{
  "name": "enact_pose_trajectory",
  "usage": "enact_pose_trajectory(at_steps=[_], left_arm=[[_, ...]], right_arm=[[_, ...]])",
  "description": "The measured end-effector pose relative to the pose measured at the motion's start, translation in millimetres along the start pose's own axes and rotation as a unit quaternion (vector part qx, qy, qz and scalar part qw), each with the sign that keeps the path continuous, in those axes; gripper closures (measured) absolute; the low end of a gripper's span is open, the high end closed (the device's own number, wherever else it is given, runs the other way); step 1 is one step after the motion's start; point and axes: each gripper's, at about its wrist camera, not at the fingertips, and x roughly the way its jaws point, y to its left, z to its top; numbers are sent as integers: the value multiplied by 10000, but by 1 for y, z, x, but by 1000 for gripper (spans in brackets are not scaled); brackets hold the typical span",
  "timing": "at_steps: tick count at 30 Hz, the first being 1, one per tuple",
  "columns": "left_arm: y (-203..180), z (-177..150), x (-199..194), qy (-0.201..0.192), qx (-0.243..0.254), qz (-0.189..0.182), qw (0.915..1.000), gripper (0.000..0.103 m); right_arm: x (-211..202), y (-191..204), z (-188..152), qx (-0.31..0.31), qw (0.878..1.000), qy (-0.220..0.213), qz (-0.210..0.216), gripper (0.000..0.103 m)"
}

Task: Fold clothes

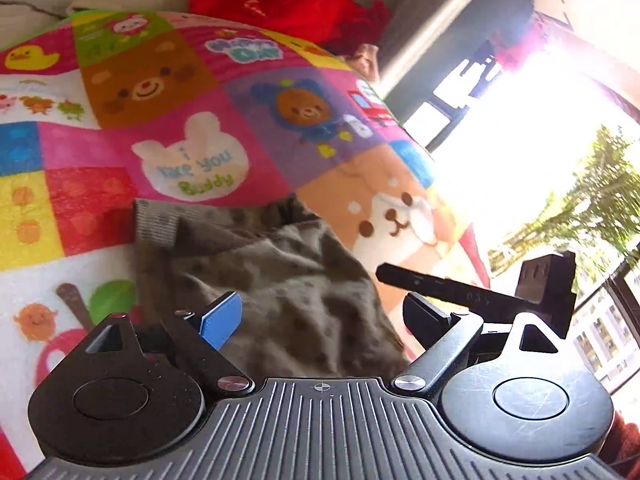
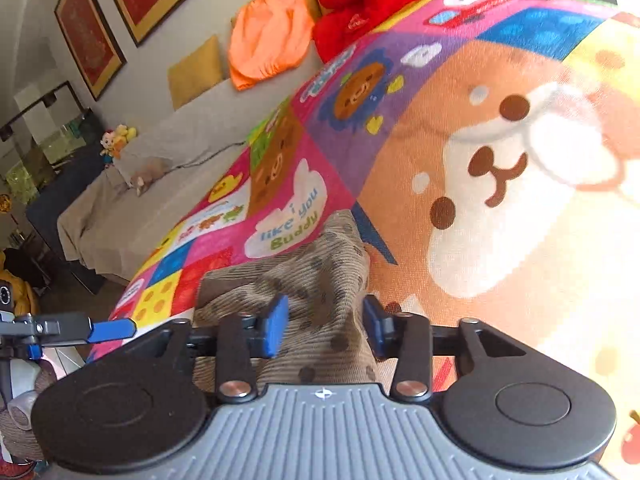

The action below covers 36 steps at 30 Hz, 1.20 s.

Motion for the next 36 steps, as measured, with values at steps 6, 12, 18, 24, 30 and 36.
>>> enact_pose_trajectory(at_steps=[6, 12, 18, 24, 30, 36], left_arm=[[-30, -50, 35, 733, 121, -474, 9961, 8], [-21, -81, 43, 1088, 82, -32, 9940, 8], [-2, -70, 18, 798, -52, 421, 9959, 8], [-6, -46, 3, 648, 245, 370, 9969, 7], [-22, 7, 35, 193, 401, -4, 9990, 5], [17, 34, 87, 200, 115, 428, 9988, 5]], right_arm=[[-63, 11, -66, -881, 9940, 369, -530, 49], [-100, 9, -138, -687, 9935, 561, -713, 50], [-106, 45, -160, -576, 9963, 641, -77, 58], [-114, 50, -129, -960, 9941, 504, 5, 53], [-108, 55, -84, -1305, 9914, 71, -48, 52], [-35, 73, -70, -1640, 9855, 394, 189, 50]])
